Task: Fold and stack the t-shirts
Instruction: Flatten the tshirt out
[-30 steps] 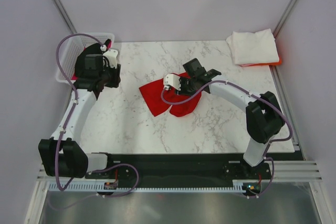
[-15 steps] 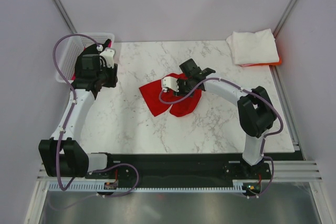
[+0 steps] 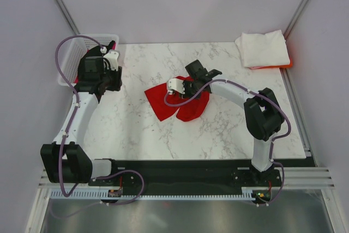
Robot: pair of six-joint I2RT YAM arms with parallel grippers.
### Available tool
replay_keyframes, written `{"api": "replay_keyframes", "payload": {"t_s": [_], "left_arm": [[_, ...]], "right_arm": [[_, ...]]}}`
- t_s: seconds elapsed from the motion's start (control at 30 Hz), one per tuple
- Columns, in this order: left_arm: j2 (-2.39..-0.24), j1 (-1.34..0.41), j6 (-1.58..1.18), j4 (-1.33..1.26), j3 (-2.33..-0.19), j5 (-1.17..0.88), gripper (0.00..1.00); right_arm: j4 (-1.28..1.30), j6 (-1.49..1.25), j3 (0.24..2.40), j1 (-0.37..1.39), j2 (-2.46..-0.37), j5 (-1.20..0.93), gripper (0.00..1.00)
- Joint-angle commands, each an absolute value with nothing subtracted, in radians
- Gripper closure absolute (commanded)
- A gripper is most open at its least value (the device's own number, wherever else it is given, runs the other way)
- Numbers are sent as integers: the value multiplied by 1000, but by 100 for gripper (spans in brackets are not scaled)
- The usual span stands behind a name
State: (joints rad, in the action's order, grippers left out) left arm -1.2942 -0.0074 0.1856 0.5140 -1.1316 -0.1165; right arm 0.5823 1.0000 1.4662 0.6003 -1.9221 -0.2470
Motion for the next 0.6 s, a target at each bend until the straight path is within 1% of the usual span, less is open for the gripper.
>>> {"api": "replay_keyframes", "payload": {"t_s": [0.0, 0.57], "left_arm": [[-1296, -2, 166, 485, -1155, -144, 54], [-1318, -2, 155, 469, -1158, -160, 53]], "right_arm": [[563, 1009, 1516, 592, -1940, -259, 66], [578, 1012, 1522, 583, -1956, -247, 65]]}}
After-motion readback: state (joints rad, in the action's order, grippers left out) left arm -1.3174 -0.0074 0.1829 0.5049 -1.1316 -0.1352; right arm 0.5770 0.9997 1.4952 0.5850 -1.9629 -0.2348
